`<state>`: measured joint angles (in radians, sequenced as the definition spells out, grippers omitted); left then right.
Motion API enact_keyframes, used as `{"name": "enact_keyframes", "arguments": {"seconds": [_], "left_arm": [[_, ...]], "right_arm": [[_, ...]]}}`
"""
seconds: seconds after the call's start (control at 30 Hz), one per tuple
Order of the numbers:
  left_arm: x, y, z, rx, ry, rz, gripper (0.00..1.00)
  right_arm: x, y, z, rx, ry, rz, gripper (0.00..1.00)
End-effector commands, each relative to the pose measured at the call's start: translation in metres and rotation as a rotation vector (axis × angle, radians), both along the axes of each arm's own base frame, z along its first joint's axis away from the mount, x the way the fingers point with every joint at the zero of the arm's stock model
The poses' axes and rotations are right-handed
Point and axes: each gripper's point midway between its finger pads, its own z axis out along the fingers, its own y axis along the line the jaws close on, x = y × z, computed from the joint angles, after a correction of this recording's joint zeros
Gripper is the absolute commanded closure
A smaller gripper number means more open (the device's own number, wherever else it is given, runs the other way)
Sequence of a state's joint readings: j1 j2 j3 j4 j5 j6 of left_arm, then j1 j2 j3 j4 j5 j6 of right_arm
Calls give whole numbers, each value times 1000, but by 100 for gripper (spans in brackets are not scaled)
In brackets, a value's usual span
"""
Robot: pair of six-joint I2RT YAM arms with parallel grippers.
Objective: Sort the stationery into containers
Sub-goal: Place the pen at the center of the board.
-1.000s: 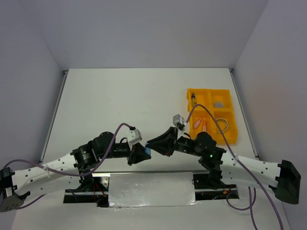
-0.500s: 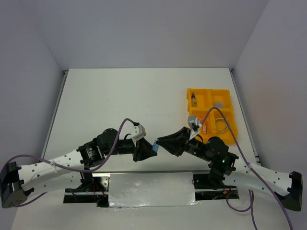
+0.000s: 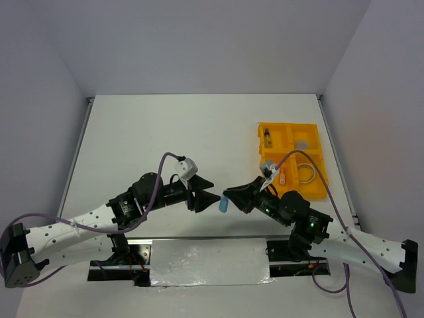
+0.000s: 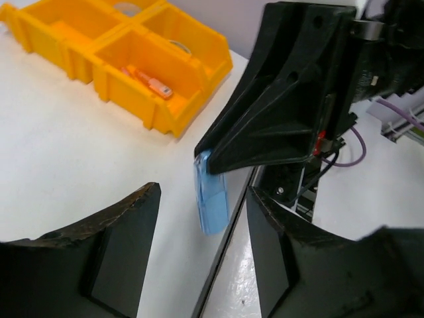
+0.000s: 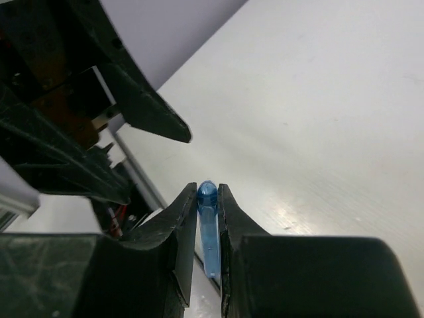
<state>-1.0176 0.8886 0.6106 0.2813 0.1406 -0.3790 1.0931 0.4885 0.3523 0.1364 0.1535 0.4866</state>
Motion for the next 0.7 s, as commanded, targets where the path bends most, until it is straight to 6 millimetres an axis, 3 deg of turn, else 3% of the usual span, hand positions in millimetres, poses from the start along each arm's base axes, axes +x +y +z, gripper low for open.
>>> {"name": "enact_keyframes", "arguments": {"seconds": [0.0, 0.03, 0.1, 0.13, 0.2, 0.27, 0.3, 0.33, 0.4, 0.43, 0.5, 0.57, 0.67], "left_arm": [[18, 7, 21, -45, 11, 116, 32], [27, 13, 19, -38, 20, 181, 27], [36, 25, 13, -8, 65, 273, 24], [48, 36, 10, 6, 77, 371, 21], [54, 52, -2, 57, 133, 465, 17], [62, 68, -10, 91, 173, 564, 13], [61, 75, -18, 138, 191, 589, 13], [61, 81, -22, 159, 204, 611, 12], [62, 91, -23, 182, 225, 659, 12], [59, 100, -33, 241, 244, 680, 12], [61, 115, -33, 273, 264, 759, 11], [57, 138, -45, 375, 297, 831, 10], [57, 166, -40, 423, 295, 938, 8]], "right_arm": [[24, -25, 9, -14, 13, -190, 100], [28, -31, 3, -49, 23, -226, 100], [44, -51, 3, -82, 35, -362, 100], [48, -61, -7, -138, 48, -411, 100], [59, -78, -3, -177, 57, -517, 100], [72, -104, -15, -276, 78, -663, 100], [78, -113, -8, -274, 92, -717, 100], [88, -132, -17, -334, 116, -802, 100], [100, -153, -14, -363, 143, -878, 100], [111, -168, -15, -368, 165, -919, 100], [119, -184, -14, -394, 171, -961, 100], [129, -204, -16, -413, 192, -1025, 100], [142, -221, -18, -459, 201, -1045, 100]]}}
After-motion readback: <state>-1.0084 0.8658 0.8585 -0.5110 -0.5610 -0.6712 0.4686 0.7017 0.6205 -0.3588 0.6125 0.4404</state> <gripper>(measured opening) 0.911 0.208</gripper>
